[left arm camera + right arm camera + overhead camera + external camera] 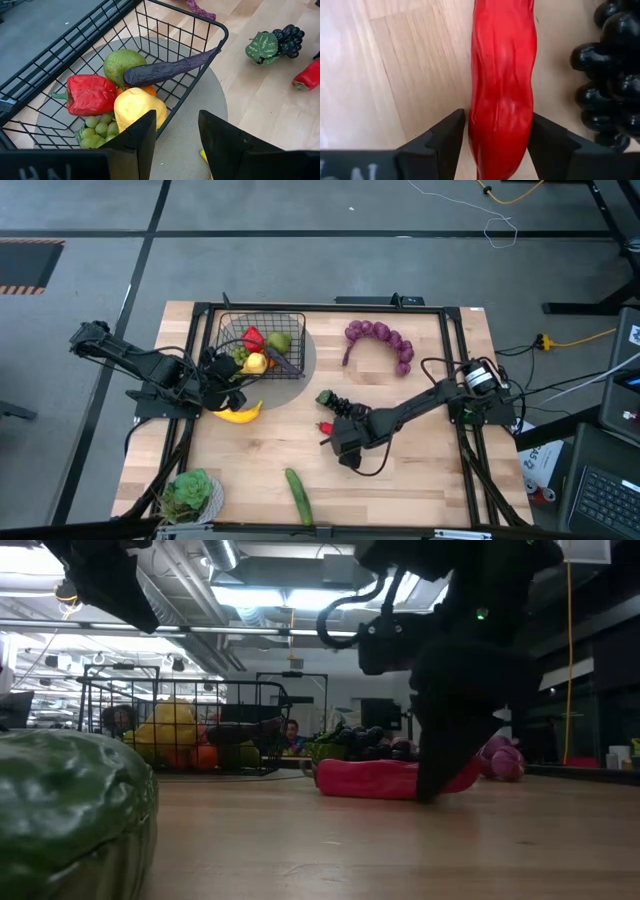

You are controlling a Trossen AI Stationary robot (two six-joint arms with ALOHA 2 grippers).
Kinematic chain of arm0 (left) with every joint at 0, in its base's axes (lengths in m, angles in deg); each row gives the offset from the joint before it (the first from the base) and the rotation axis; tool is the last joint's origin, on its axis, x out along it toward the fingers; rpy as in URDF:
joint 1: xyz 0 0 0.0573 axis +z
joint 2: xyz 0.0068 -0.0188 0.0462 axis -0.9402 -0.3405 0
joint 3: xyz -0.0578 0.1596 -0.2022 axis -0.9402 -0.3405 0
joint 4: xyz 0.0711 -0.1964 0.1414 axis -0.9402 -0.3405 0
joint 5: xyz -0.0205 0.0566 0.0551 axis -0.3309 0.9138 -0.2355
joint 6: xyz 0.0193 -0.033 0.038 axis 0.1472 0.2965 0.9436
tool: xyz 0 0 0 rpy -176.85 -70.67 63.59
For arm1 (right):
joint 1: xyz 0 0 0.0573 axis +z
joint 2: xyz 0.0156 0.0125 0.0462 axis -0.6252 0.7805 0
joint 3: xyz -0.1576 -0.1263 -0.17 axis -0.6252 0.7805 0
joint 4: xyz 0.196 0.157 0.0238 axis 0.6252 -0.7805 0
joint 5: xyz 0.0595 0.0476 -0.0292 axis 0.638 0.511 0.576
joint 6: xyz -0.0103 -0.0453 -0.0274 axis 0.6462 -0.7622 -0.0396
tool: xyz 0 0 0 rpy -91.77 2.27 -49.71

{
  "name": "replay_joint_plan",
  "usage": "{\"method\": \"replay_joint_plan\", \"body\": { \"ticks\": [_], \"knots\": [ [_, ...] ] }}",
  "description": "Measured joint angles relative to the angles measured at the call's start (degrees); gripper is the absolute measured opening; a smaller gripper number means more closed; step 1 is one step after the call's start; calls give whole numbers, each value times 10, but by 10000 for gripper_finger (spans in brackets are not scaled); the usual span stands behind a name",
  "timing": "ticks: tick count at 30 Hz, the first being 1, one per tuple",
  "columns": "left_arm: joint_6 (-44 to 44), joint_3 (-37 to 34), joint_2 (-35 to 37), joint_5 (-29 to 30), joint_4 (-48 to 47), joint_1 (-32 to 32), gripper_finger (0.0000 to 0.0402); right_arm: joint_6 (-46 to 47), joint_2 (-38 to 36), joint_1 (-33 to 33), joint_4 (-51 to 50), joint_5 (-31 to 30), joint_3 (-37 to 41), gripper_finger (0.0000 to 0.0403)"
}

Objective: Build produce basket
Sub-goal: Put the chili pepper into the wire basket

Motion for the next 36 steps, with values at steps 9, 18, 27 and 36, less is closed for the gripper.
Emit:
{"method": "replay_joint_plan", "body": {
  "ticks": [9,18,27,36],
  "knots": [
    [0,0,0,0,0,0,142,-40,1,10,44,-11,-6,134],
    [1,0,0,4,0,0,142,-141,1,13,-1,-106,-89,45],
    [0,0,0,19,6,0,142,-223,0,-56,-49,-248,-232,45],
    [1,0,-13,28,17,0,142,-343,0,-173,75,-147,-278,54]
  ]
}}
